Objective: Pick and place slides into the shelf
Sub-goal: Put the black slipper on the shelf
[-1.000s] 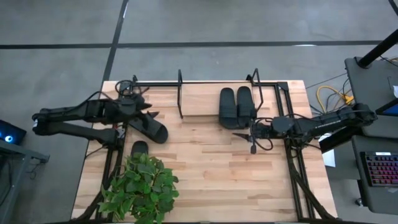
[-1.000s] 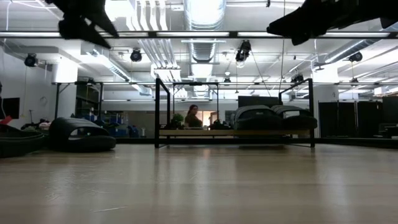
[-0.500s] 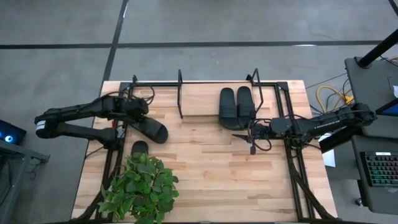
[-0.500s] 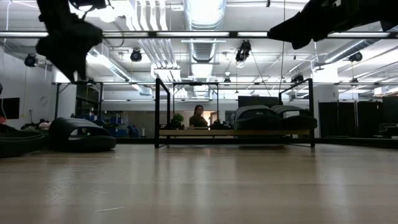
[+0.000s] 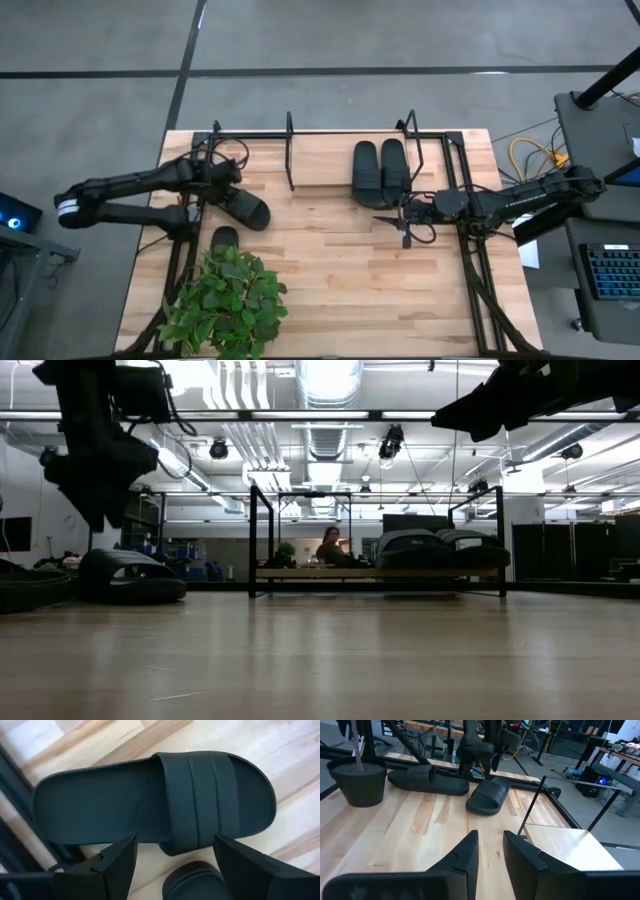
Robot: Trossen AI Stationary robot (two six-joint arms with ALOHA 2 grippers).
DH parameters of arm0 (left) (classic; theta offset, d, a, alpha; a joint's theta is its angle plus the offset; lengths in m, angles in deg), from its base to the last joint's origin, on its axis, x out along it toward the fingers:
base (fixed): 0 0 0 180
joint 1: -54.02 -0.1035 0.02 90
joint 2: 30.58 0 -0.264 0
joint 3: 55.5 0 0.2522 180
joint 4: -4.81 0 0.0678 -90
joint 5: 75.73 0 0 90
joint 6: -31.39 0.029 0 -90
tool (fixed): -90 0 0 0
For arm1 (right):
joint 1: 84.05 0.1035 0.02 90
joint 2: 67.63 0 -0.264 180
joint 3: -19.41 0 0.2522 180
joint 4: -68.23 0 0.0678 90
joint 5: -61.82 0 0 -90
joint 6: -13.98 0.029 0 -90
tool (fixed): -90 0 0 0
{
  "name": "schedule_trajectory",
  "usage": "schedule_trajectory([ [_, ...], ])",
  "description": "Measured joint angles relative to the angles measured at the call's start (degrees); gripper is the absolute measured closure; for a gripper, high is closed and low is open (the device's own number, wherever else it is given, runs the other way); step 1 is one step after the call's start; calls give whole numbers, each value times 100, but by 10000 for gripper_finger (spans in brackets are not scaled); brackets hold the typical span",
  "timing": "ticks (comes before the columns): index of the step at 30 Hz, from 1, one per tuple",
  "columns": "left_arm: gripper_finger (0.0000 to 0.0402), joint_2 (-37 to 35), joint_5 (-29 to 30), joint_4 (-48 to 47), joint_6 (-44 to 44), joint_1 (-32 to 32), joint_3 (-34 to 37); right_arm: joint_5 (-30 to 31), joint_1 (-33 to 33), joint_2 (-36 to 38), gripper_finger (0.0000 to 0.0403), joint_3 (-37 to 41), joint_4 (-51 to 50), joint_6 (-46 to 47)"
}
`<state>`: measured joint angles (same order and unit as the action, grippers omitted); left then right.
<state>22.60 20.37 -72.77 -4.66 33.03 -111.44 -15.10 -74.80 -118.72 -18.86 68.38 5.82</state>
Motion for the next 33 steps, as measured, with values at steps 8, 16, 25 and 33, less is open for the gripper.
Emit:
schedule_trajectory([
  [8,157,-164,-970,971,393,-633,541,-2,0,0,321,9,0,7],
  [16,157,-106,-1236,1212,535,-1039,783,-2,0,0,319,9,-5,17],
  [25,157,201,-1767,1681,458,-1093,1221,-2,0,0,328,9,-39,-30],
  [33,202,536,-2578,2483,370,-1094,1310,-2,0,0,326,11,-38,-48],
])
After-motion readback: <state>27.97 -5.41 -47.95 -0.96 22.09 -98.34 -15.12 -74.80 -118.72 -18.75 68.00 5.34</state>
